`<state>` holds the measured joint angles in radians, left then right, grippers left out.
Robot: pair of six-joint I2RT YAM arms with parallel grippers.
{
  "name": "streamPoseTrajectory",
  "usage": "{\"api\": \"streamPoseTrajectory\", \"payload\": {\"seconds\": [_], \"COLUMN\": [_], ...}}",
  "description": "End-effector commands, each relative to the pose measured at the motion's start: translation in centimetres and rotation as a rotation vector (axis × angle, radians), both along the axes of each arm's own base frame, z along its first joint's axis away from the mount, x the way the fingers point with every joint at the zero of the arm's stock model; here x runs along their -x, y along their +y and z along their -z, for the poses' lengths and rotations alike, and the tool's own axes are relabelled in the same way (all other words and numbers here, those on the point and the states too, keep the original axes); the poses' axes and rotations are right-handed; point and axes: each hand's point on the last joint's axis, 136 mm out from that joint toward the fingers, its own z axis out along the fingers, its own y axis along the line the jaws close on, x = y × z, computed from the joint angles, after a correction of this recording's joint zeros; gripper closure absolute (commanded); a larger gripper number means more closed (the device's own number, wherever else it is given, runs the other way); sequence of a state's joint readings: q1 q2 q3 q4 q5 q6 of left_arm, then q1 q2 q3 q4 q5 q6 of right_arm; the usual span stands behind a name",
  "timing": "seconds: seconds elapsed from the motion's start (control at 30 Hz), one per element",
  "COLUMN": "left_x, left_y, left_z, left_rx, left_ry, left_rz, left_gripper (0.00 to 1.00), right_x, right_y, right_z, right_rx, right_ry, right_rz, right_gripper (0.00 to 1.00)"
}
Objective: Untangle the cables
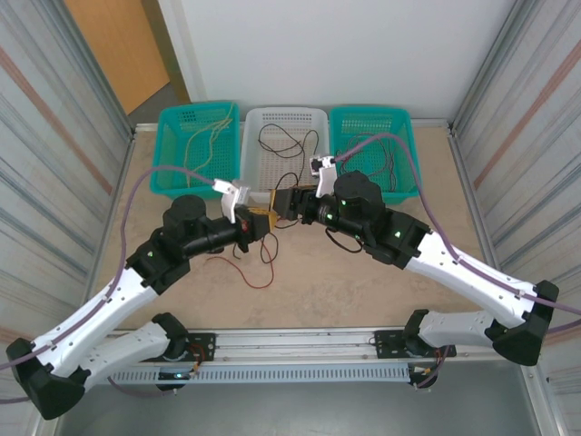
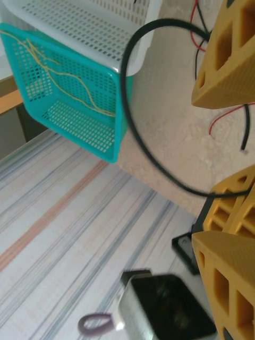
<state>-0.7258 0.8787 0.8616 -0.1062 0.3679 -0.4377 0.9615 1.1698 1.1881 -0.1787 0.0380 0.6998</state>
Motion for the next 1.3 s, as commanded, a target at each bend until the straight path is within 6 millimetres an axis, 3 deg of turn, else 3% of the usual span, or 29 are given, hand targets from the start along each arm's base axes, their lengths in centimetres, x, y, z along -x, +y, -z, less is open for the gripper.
{"api": "streamPoseTrajectory", "payload": {"seconds": [0.0, 0.17, 0.37, 0.53, 0.8, 0.9, 1.1, 1.2, 1.27], "left_x": [0.4, -0.9, -3.8, -8.1, -19.9, -23.5, -27.8, -28.4, -28.0], "left_y": [-0.4, 0.0, 0.9, 0.2, 1.7, 1.9, 1.5, 2.2, 2.5], "left_z": [-3.1, -4.8, -8.1, -7.8, -5.0, -3.5, 0.4, 2.6, 3.0], "left_rx": [0.059, 0.089, 0.206, 0.108, 0.082, 0.075, 0.029, -0.017, -0.019], "left_ry": [-0.056, -0.055, -0.030, -0.025, 0.081, 0.138, 0.250, 0.325, 0.331], "left_rz": [0.048, 0.033, 0.019, -0.055, -0.262, -0.296, -0.309, -0.354, -0.366], "left_gripper": [1.00, 1.00, 1.00, 1.00, 1.00, 1.00, 0.64, 0.51, 0.46], "right_x": [-0.7, -2.1, -3.5, -2.5, -0.9, -0.5, 0.0, 0.1, 0.2], "right_y": [-1.0, -3.2, -6.7, -8.7, -11.5, -12.2, -12.6, -12.5, -12.2], "right_z": [2.0, 6.0, 13.2, 17.2, 16.7, 16.2, 16.2, 15.8, 15.4], "right_rx": [0.038, 0.092, 0.193, 0.303, 0.305, 0.304, 0.322, 0.327, 0.329], "right_ry": [0.039, 0.132, 0.321, 0.401, 0.378, 0.366, 0.362, 0.350, 0.334], "right_rz": [0.046, 0.128, 0.234, 0.302, 0.369, 0.380, 0.383, 0.377, 0.369], "right_gripper": [0.38, 0.35, 0.37, 0.44, 0.44, 0.44, 0.44, 0.44, 0.44]}}
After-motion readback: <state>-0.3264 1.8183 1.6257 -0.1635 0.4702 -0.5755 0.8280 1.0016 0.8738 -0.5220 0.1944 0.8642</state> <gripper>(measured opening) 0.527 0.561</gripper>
